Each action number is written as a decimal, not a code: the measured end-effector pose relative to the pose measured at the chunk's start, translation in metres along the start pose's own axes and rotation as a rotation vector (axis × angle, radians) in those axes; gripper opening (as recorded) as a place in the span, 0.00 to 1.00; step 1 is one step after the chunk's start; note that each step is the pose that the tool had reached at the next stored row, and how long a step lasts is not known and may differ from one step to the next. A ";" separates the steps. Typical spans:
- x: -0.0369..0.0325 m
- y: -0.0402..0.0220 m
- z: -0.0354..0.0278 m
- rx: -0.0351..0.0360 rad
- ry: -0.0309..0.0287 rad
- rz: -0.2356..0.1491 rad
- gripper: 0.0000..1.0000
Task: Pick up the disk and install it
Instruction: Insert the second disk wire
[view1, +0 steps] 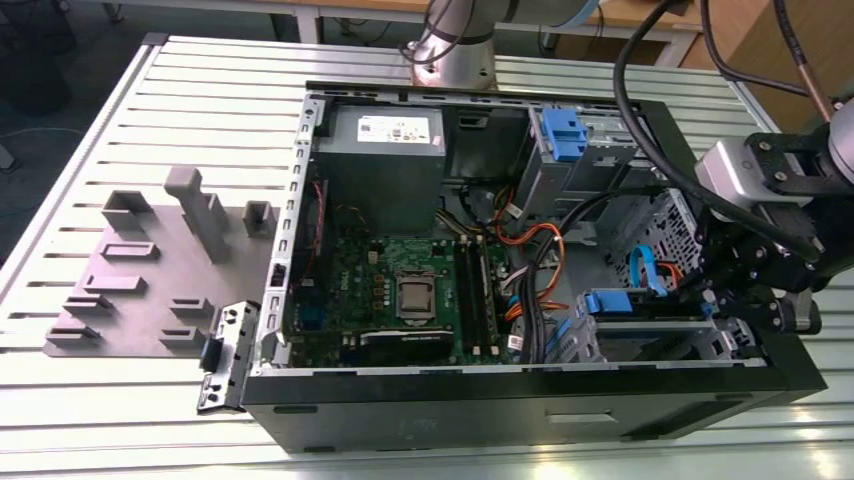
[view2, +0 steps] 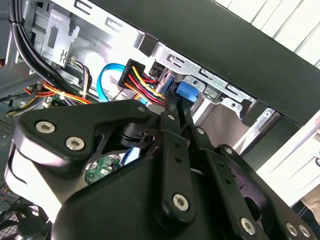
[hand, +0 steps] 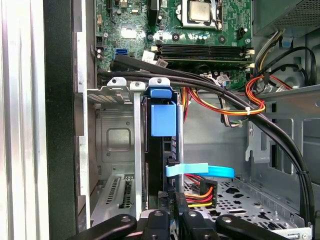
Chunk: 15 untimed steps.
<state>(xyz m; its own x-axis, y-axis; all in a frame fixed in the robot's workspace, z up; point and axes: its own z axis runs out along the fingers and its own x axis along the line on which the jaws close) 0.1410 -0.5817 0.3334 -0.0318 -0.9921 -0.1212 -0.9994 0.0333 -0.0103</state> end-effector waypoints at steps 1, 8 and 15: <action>0.0000 0.0000 0.0000 0.0000 -0.0001 0.000 0.16; -0.0004 0.0000 -0.0026 0.0000 0.0004 0.000 0.16; -0.0006 0.0010 -0.0047 0.0000 0.0000 0.000 0.16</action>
<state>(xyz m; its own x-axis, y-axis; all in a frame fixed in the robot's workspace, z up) 0.1399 -0.5816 0.3381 -0.0318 -0.9921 -0.1212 -0.9994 0.0333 -0.0103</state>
